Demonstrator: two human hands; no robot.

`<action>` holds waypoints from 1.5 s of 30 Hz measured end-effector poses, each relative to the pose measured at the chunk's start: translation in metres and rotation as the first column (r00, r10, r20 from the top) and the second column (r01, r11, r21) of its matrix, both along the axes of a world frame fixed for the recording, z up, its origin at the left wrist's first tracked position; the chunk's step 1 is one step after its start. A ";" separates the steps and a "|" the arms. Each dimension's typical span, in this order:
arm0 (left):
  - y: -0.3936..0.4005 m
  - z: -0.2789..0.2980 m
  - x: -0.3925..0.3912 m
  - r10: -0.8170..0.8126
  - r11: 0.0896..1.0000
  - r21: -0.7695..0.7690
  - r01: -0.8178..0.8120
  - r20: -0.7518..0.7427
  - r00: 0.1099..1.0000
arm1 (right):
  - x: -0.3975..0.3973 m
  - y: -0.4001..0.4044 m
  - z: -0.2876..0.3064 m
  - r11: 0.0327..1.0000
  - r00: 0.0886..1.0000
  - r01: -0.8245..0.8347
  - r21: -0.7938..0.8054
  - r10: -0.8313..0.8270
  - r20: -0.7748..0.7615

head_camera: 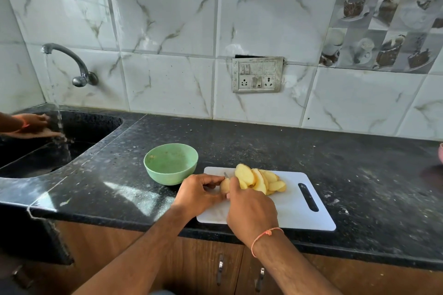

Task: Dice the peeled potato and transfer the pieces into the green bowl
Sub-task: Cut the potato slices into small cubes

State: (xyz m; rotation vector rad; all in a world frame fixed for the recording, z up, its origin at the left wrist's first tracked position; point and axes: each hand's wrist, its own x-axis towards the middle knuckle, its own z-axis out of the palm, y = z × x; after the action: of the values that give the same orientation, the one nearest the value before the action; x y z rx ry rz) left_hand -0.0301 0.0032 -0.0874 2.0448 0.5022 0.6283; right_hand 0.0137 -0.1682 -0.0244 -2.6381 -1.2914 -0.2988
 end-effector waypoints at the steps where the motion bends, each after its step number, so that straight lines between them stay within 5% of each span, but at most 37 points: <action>1: 0.000 0.000 0.000 -0.005 1.000 0.001 0.005 0.003 1.000 | 0.000 0.000 0.001 1.000 1.000 -0.002 -0.006 0.002 0.000; 19: -0.004 0.005 -0.001 0.001 0.991 -0.131 -0.004 -0.021 1.000 | -0.007 -0.023 -0.012 0.997 0.999 -0.040 -0.060 0.038 -0.037; 36: -0.002 0.003 0.001 0.016 0.997 -0.069 -0.019 -0.053 0.998 | -0.016 -0.054 -0.028 0.995 0.994 -0.048 -0.091 0.039 -0.099; 45: -0.002 -0.002 0.001 0.024 0.999 0.049 -0.021 -0.058 0.998 | 0.001 -0.077 -0.026 0.997 0.994 0.027 0.079 -0.018 -0.110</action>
State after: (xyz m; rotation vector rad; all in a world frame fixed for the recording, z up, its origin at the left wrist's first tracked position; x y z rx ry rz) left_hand -0.0290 0.0009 -0.0899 2.1105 0.5495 0.6003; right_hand 0.0145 -0.2452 -0.0504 -2.5650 -1.1908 -0.2018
